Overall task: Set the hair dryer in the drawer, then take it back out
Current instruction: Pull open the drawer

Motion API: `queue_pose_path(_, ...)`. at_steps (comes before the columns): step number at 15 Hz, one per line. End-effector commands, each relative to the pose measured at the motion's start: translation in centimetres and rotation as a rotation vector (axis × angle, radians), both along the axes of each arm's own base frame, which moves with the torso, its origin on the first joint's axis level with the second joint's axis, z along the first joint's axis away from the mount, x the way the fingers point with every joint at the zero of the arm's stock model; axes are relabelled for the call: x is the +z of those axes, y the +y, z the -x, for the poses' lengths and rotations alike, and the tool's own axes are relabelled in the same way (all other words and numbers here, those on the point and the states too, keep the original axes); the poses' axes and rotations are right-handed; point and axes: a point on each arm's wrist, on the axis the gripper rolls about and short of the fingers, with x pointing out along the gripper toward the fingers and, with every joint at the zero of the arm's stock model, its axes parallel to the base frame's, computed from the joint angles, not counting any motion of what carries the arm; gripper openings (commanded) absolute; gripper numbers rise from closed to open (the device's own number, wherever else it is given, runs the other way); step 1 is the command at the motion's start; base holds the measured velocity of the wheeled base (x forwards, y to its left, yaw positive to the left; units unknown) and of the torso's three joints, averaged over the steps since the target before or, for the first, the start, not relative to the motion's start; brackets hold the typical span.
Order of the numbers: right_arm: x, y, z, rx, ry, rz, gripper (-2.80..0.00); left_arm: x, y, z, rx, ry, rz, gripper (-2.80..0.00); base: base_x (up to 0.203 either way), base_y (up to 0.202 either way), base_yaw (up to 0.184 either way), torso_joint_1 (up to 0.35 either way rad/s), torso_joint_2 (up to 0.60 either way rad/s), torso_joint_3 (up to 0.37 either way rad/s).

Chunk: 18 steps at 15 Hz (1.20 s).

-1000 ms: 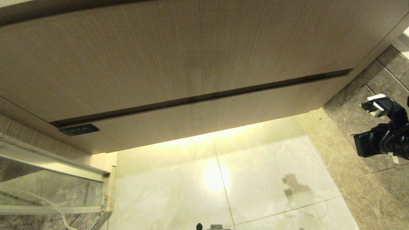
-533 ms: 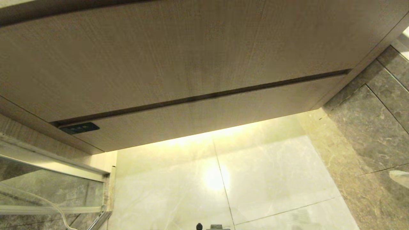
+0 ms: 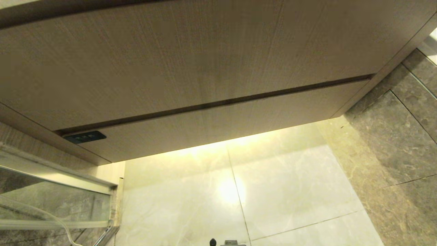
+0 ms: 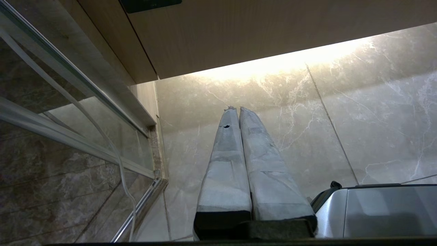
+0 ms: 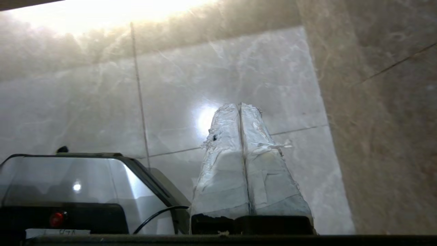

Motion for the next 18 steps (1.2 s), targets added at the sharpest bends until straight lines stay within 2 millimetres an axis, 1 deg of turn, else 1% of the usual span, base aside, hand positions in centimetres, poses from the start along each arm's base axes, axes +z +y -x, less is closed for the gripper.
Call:
queue_pose_path(1, -1.0, 0.0, 1.3, 0.003, -0.106, -0.003, -2.8, 0.0, 0.0, 0.0, 0.0, 0.0, 0.0, -2.8, 0.0, 0.0, 0.0, 0.0, 0.0, 0.0)
queue_pose_path(3, -1.7, -0.1, 2.3, -0.016, -0.173, -0.014, -2.8, 0.0, 0.0, 0.0, 0.0, 0.001, 0.0, -2.8, 0.0, 0.0, 0.0, 0.0, 0.0, 0.0)
queue_pose_path(4, -2.0, -0.1, 2.5, -0.023, -0.175, -0.022, -2.8, 0.0, 0.0, 0.0, 0.0, 0.001, 0.0, -2.8, 0.0, 0.0, 0.0, 0.0, 0.0, 0.0)
queue_pose_path(18, -2.1, -0.1, 2.5, -0.028, -0.168, -0.044, -2.8, 0.0, 0.0, 0.0, 0.0, 0.0, 0.0, -2.8, 0.0, 0.0, 0.0, 0.0, 0.0, 0.0)
